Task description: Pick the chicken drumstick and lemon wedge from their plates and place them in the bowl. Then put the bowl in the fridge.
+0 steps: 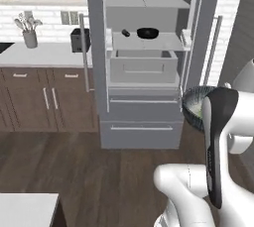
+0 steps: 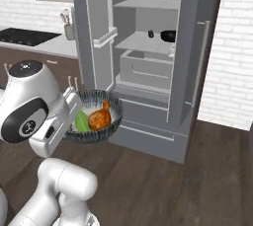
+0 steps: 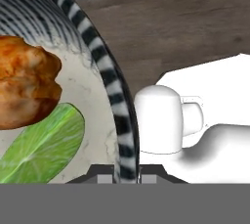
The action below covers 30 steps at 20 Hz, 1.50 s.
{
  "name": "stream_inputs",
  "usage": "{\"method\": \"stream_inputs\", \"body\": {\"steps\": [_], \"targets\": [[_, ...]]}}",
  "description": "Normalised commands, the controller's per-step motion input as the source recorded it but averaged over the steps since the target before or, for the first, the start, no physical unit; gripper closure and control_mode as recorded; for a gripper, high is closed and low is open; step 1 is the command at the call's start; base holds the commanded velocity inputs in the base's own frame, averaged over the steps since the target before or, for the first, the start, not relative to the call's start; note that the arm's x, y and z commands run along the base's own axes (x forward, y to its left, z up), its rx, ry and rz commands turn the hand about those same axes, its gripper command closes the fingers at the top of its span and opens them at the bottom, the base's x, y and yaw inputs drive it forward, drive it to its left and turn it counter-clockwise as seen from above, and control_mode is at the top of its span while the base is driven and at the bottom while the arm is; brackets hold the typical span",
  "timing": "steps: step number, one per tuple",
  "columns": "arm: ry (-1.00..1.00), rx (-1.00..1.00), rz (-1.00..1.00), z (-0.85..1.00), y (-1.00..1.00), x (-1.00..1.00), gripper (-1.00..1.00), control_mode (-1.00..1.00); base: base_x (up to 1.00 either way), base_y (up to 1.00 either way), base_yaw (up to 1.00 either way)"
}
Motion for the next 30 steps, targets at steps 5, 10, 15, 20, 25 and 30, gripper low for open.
{"method": "stream_inputs", "body": {"steps": [5,10,15,20,25,30], "targets": [[0.00,0.00,0.00,0.00,0.00,0.00,1.00,1.00,1.00,-0.04,-0.04],[0.00,0.00,0.00,0.00,0.00,0.00,1.00,1.00,0.99,0.43,-0.24],[0.00,0.00,0.00,0.00,0.00,0.00,1.00,1.00,0.68,0.31,-0.23],[0.00,0.00,0.00,0.00,0.00,0.00,1.00,1.00,0.74,0.01,-0.09],[0.00,0.00,0.00,0.00,0.00,0.00,1.00,1.00,0.83,0.19,-0.11],[0.00,0.00,0.00,0.00,0.00,0.00,1.00,1.00,0.97,0.10,-0.07]]}}
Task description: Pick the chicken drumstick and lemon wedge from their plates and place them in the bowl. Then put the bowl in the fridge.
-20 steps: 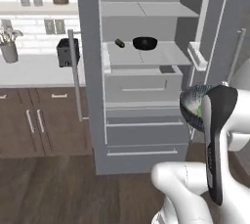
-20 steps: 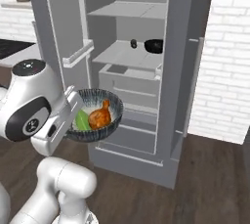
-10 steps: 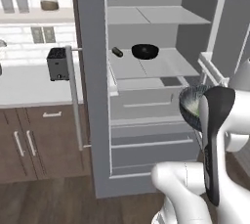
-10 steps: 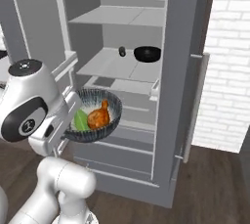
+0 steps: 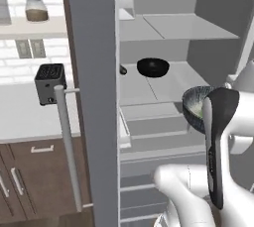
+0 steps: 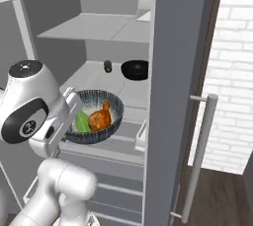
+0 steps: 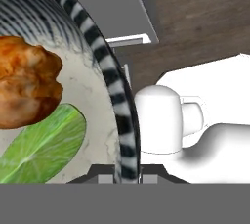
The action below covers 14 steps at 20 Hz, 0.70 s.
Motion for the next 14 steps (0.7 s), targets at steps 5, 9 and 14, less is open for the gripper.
{"method": "stream_inputs", "body": {"steps": [5,9,14], "targets": [[0.00,0.00,0.00,0.00,0.00,0.00,1.00,1.00,0.58,0.13,-0.05],[0.00,0.00,0.00,0.00,0.00,0.00,1.00,1.00,0.52,0.00,0.00],[-0.01,0.00,0.00,0.20,0.11,0.12,1.00,-1.00,0.00,0.00,0.00]]}}
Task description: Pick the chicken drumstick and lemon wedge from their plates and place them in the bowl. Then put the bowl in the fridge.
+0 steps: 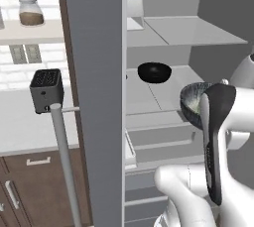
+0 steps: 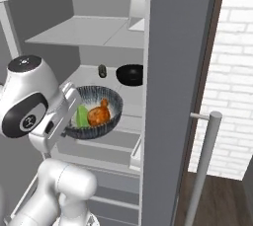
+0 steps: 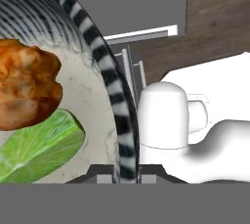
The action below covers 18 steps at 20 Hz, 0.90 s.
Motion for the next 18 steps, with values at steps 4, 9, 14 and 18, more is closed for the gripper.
{"method": "stream_inputs", "body": {"steps": [4,9,14,18], "targets": [[-0.13,-0.03,0.00,0.82,0.10,-0.14,1.00,-1.00,0.00,0.00,0.00],[-0.21,-0.01,0.06,0.85,0.00,-0.04,1.00,-1.00,0.00,0.00,0.00],[-0.19,0.00,0.09,0.75,0.00,0.13,1.00,-1.00,0.00,0.00,0.00],[-0.11,0.00,0.04,0.52,0.00,0.59,1.00,-1.00,0.00,0.00,0.00]]}}
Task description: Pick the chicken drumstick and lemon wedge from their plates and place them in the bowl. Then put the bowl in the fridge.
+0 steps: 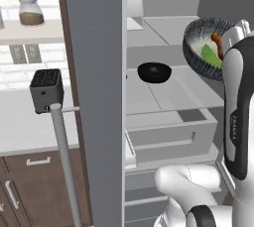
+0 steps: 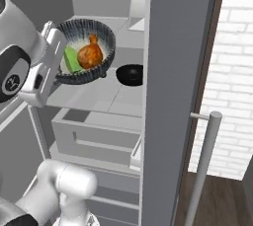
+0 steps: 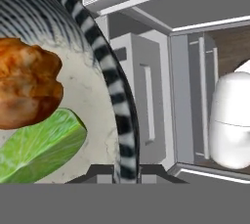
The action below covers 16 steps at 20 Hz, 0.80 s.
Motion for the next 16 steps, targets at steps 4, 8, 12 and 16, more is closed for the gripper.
{"method": "stream_inputs", "body": {"steps": [4,8,12,16], "targets": [[-0.03,0.00,0.01,0.27,0.00,0.76,1.00,-1.00,0.00,0.00,0.00],[-0.04,0.00,0.02,0.14,0.00,0.95,1.00,-1.00,0.00,0.00,0.00],[-0.01,0.00,0.06,0.05,0.00,0.92,1.00,-1.00,0.00,0.00,0.00],[0.00,0.00,0.03,0.00,0.00,1.00,1.00,-1.00,0.00,0.00,0.00]]}}
